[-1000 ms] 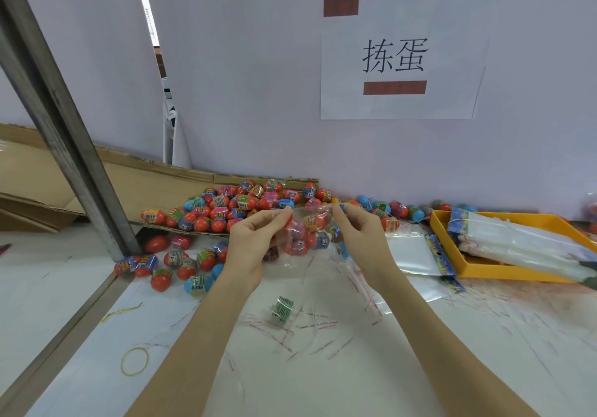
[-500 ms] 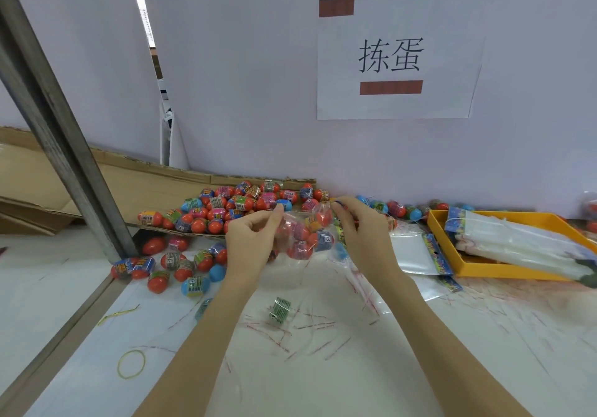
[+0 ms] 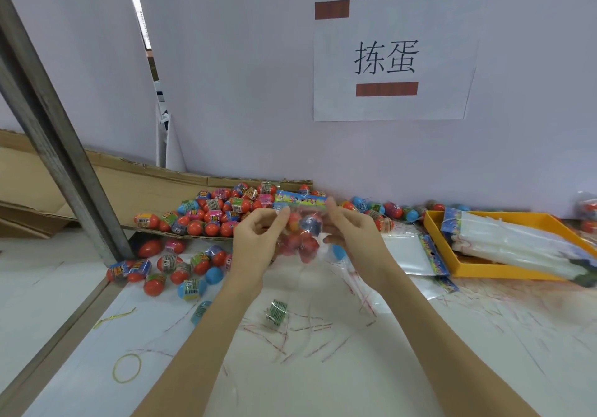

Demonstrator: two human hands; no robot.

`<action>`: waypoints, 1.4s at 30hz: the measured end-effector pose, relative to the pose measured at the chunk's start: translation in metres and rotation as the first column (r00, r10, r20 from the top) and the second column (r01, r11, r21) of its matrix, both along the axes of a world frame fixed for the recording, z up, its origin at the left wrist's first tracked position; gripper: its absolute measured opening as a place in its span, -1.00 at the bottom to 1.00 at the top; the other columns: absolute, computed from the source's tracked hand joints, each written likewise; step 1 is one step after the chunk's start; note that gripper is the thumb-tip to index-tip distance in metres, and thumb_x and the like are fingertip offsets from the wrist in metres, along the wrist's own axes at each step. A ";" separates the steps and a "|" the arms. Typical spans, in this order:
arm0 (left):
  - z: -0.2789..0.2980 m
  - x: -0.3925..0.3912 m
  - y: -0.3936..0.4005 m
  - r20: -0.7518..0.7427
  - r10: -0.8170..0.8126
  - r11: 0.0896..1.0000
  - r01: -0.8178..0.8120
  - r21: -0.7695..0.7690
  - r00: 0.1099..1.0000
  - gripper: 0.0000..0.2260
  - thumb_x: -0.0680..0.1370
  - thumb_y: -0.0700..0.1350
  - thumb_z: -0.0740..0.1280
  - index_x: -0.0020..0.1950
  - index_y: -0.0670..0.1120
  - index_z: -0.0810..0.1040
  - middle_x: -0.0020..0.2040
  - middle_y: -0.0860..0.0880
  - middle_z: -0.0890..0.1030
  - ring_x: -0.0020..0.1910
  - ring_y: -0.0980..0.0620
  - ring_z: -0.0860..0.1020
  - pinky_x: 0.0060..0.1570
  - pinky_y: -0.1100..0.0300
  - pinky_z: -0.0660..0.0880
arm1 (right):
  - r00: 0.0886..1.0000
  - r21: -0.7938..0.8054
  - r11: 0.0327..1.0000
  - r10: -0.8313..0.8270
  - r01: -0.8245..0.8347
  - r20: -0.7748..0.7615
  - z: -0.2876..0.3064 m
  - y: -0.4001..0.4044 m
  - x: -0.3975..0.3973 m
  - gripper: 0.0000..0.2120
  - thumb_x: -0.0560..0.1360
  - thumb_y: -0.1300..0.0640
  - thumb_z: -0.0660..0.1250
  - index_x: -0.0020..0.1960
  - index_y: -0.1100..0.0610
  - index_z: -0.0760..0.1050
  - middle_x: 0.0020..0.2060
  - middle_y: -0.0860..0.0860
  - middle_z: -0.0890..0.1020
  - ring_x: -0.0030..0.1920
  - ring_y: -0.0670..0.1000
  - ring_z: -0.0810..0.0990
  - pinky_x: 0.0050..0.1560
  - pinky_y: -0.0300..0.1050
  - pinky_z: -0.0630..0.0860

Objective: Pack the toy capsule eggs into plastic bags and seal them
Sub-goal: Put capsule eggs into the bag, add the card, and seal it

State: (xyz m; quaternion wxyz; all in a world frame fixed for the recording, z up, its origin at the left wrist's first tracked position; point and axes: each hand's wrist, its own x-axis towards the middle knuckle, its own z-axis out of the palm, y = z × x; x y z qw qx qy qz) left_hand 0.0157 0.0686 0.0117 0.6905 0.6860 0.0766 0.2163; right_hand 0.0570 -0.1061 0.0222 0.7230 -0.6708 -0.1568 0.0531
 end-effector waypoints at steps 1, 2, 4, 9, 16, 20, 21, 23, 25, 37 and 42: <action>0.000 0.000 0.000 -0.004 0.005 1.000 -0.005 0.012 1.000 -0.82 0.59 0.03 0.48 0.03 -0.08 0.69 -0.09 -0.05 0.74 -0.09 -0.03 0.69 -0.06 0.07 0.61 | 1.000 -0.035 0.999 -0.001 0.002 0.020 -0.002 0.001 -0.001 -0.68 0.63 -0.12 0.31 0.08 0.07 0.73 -0.02 0.03 0.77 0.00 0.03 0.73 0.00 -0.13 0.66; 0.001 0.000 0.001 -0.021 -0.017 1.000 0.018 0.017 1.000 -0.79 0.60 0.04 0.47 0.06 -0.09 0.67 -0.05 -0.08 0.74 -0.05 -0.09 0.69 -0.04 0.02 0.62 | 1.000 -0.037 0.999 -0.013 0.014 0.024 -0.004 0.002 -0.001 -0.72 0.65 -0.06 0.33 0.08 0.09 0.73 -0.03 0.04 0.77 -0.01 0.02 0.73 -0.02 -0.15 0.66; 0.004 -0.001 0.003 -0.060 -0.100 0.995 0.101 0.014 0.993 -0.70 0.62 0.12 0.42 0.09 -0.11 0.63 -0.03 -0.17 0.71 -0.10 -0.15 0.64 -0.11 -0.01 0.57 | 0.999 -0.020 0.999 -0.026 0.026 0.031 -0.006 0.002 -0.001 -0.75 0.66 0.03 0.32 0.05 0.12 0.73 -0.06 0.07 0.77 -0.07 0.01 0.73 -0.07 -0.17 0.66; 0.005 -0.002 0.007 0.013 -0.048 0.992 0.047 0.115 0.999 -0.65 0.65 0.06 0.40 -0.12 -0.22 0.65 -0.21 -0.25 0.69 -0.30 -0.15 0.59 -0.24 -0.04 0.51 | 0.997 -0.060 0.998 -0.032 0.036 0.073 -0.004 0.002 -0.002 -0.73 0.69 0.03 0.28 0.02 0.02 0.75 -0.07 0.03 0.77 -0.06 0.04 0.71 -0.08 -0.14 0.66; 0.000 0.005 0.021 0.088 0.141 0.989 -0.145 0.040 0.986 -0.78 0.67 0.05 0.38 -0.03 -0.03 0.73 -0.15 -0.17 0.72 -0.07 -0.28 0.70 0.06 -0.33 0.63 | 0.995 0.013 0.996 0.090 -0.089 -0.035 -0.004 0.002 -0.003 -0.63 0.64 -0.12 0.29 0.27 0.12 0.62 0.04 0.13 0.75 0.01 0.15 0.76 0.09 -0.01 0.68; -0.004 0.006 0.014 0.043 0.181 0.983 -0.182 0.036 0.983 -0.72 0.68 0.01 0.37 -0.06 -0.17 0.69 -0.13 -0.29 0.69 -0.07 -0.36 0.68 0.01 -0.35 0.63 | 0.983 0.098 0.990 0.115 -0.102 -0.143 -0.003 0.009 -0.007 -0.39 0.58 -0.32 0.25 0.22 0.19 0.67 0.03 0.26 0.73 0.05 0.26 0.74 0.11 0.06 0.68; -0.004 0.005 0.014 0.028 0.195 0.980 -0.196 0.025 0.980 -0.69 0.68 0.00 0.37 -0.05 -0.24 0.67 -0.13 -0.30 0.69 -0.08 -0.35 0.68 0.00 -0.34 0.64 | 0.977 0.116 0.986 0.135 -0.117 -0.163 -0.001 0.010 -0.008 -0.38 0.56 -0.36 0.24 0.18 0.16 0.70 0.03 0.25 0.74 0.06 0.26 0.73 0.10 0.05 0.68; -0.005 0.005 0.015 0.008 0.197 0.980 -0.197 0.019 0.980 -0.68 0.68 -0.01 0.37 -0.04 -0.26 0.66 -0.11 -0.31 0.69 -0.05 -0.39 0.67 0.01 -0.34 0.64 | 0.984 0.118 0.986 0.131 -0.117 -0.121 -0.001 0.013 -0.009 -0.50 0.55 -0.29 0.31 0.13 0.10 0.73 0.03 0.21 0.74 0.07 0.24 0.73 0.06 0.03 0.69; -0.001 0.004 0.014 -0.004 0.135 0.991 -0.135 -0.004 0.991 -0.72 0.68 0.02 0.36 -0.06 -0.15 0.70 -0.08 -0.27 0.70 0.00 -0.39 0.67 0.07 -0.33 0.63 | 0.995 0.134 0.989 0.069 -0.059 -0.066 -0.002 0.014 -0.009 -0.68 0.57 -0.11 0.42 0.15 0.11 0.71 0.03 0.16 0.75 0.05 0.21 0.74 0.01 0.02 0.70; 0.001 0.000 0.007 0.261 0.131 0.897 -0.227 0.378 0.956 -0.82 0.69 0.03 0.31 -0.05 0.06 0.64 -0.28 0.07 0.64 -0.27 0.03 0.59 -0.23 0.08 0.55 | 0.997 -0.004 0.999 0.042 -0.042 -0.061 0.001 0.014 -0.013 -0.68 0.57 -0.20 0.31 -0.06 -0.07 0.77 -0.07 0.05 0.77 -0.02 0.05 0.75 -0.03 -0.15 0.67; -0.002 -0.003 0.005 0.394 0.171 0.824 -0.350 0.445 0.903 -0.75 0.69 0.13 0.21 0.01 0.04 0.60 -0.41 0.04 0.51 -0.48 -0.05 0.43 -0.51 0.03 0.34 | 0.998 0.099 0.995 -0.018 0.023 -0.052 0.000 0.019 -0.015 -0.68 0.66 -0.07 0.26 -0.04 -0.05 0.77 -0.03 0.03 0.77 0.03 0.04 0.73 0.01 -0.10 0.68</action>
